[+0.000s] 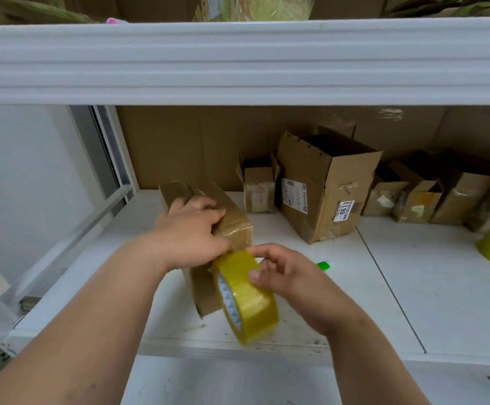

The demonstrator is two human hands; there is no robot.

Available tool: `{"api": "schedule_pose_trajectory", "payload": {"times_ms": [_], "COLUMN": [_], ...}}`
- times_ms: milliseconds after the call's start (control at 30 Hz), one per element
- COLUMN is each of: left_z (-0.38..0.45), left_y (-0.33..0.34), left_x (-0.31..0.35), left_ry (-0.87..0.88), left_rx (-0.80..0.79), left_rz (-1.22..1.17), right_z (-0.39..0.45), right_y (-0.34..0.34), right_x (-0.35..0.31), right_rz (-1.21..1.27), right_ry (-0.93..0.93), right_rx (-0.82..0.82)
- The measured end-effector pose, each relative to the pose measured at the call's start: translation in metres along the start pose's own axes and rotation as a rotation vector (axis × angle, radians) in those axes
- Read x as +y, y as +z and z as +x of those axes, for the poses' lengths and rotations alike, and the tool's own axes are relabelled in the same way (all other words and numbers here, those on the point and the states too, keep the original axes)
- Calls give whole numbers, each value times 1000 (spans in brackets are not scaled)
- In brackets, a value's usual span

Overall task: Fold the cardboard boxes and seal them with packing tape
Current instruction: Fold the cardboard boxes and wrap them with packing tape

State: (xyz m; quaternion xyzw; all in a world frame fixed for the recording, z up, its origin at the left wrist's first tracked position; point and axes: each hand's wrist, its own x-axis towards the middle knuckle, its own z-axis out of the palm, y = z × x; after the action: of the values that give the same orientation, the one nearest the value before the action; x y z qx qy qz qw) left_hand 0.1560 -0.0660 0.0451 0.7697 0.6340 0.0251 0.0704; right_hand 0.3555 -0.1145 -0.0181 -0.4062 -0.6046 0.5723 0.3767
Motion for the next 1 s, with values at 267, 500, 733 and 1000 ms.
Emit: {"api": "schedule_pose_trajectory", "payload": {"times_ms": [267, 500, 733, 1000], "left_z": [8, 15, 19, 10], "left_y": [22, 17, 21, 34], "left_x": [-23, -38, -41, -28], "left_ry": [78, 146, 39, -12], "left_rx": [207, 195, 275, 530], "left_rz": [41, 5, -172, -73], "right_z": [9, -3, -1, 1], "right_y": [18, 28, 29, 30], "right_x": [21, 39, 57, 65], "right_rz": [33, 82, -164, -245], "right_ry": [-11, 4, 77, 108], "right_rx": [6, -113, -8, 109]}}
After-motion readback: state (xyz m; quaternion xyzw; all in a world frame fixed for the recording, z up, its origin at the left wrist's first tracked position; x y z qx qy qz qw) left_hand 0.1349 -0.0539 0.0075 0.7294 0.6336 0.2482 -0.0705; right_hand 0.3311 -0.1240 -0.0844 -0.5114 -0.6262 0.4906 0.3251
